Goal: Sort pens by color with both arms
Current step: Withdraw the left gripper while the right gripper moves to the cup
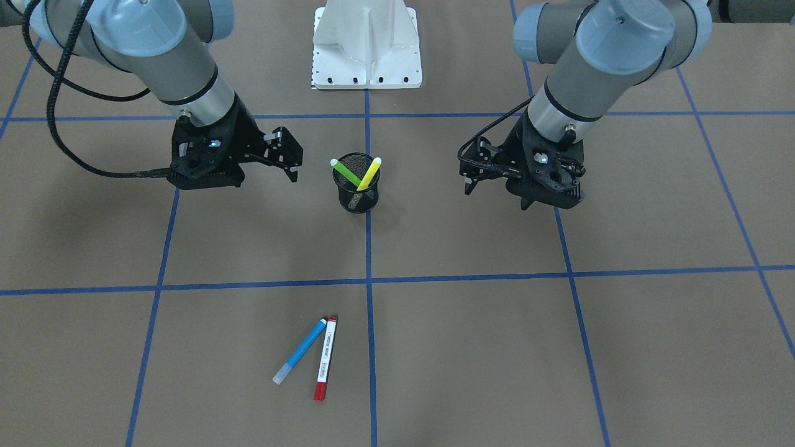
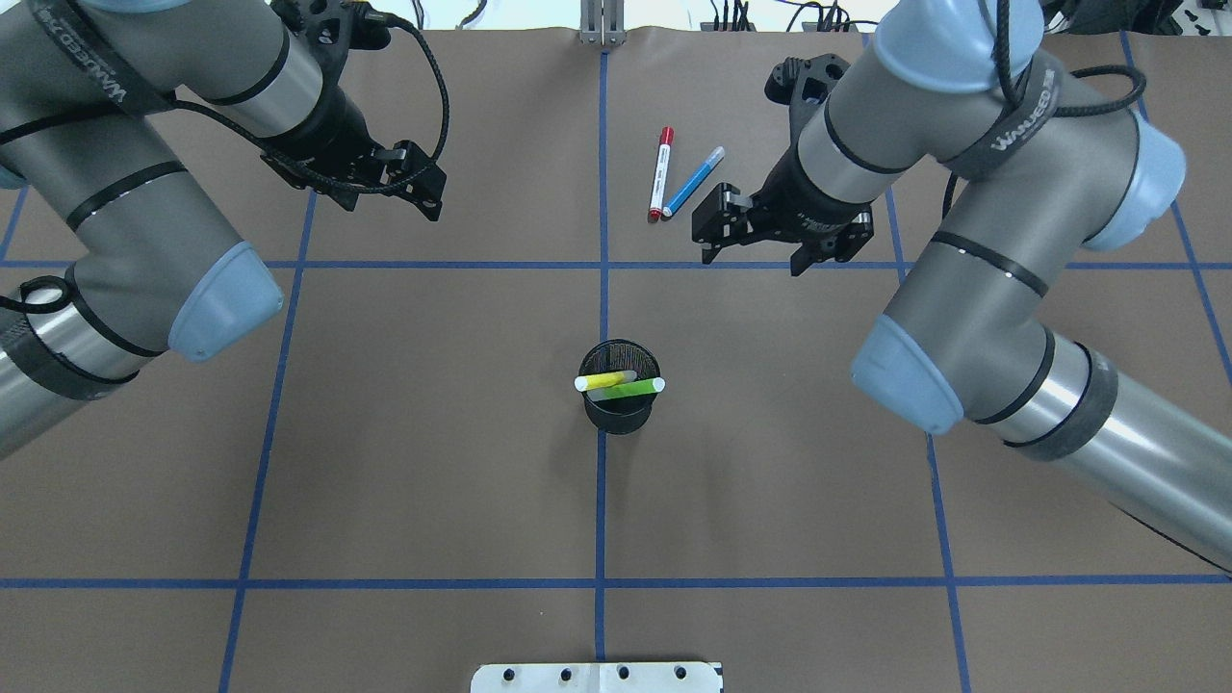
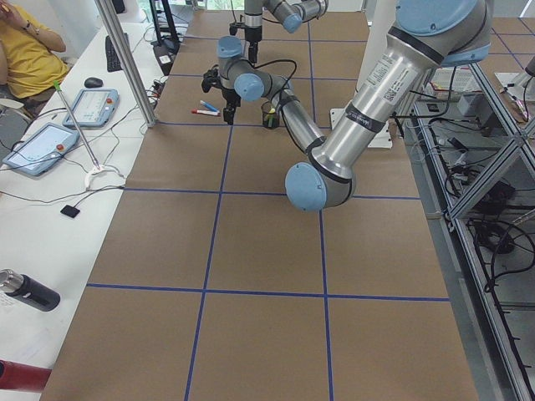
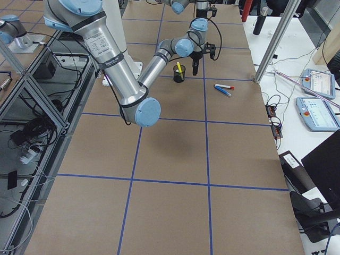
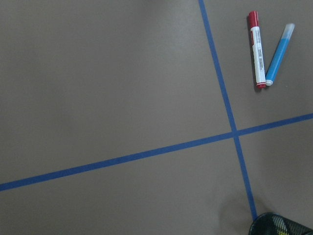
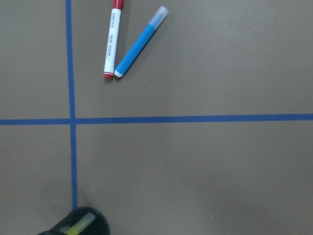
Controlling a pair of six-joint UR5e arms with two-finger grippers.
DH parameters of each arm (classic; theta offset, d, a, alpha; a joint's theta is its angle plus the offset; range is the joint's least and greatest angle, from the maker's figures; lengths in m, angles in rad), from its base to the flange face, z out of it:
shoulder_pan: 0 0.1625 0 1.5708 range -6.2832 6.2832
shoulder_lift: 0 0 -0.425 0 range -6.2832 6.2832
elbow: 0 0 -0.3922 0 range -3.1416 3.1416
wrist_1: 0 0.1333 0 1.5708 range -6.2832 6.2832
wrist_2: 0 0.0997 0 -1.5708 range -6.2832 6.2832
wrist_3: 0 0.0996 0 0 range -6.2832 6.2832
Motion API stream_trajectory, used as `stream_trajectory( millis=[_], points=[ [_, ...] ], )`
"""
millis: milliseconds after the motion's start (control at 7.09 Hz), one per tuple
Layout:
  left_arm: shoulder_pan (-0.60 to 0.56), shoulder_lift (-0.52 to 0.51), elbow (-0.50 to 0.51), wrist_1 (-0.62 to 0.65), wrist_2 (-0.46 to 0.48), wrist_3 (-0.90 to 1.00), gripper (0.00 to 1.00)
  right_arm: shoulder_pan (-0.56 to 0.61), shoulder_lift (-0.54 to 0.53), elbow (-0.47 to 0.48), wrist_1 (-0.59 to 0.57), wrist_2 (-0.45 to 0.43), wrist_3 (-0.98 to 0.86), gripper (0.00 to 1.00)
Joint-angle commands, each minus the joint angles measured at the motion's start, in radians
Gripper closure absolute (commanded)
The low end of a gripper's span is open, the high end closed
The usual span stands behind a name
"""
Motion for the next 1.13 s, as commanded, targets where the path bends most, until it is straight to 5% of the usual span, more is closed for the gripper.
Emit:
stream_trajectory(
  millis=[0, 705, 987],
  points=[
    [-0.018, 0.025, -0.014, 0.003, -0.035, 0.026, 0.01, -0.113, -0.007, -0.003, 0.138, -0.091, 0.147, 0.04],
    [-0.016, 0.028, -0.014, 0.001, -0.039, 0.026, 0.01, -0.207, -0.066, -0.062, 0.382, -0.165, 0.166, 0.43],
    [-0.016, 0.028, -0.016, 0.001, -0.039, 0.026, 0.01, -0.227, -0.077, -0.087, 0.435, -0.184, 0.171, 0.45]
  ],
)
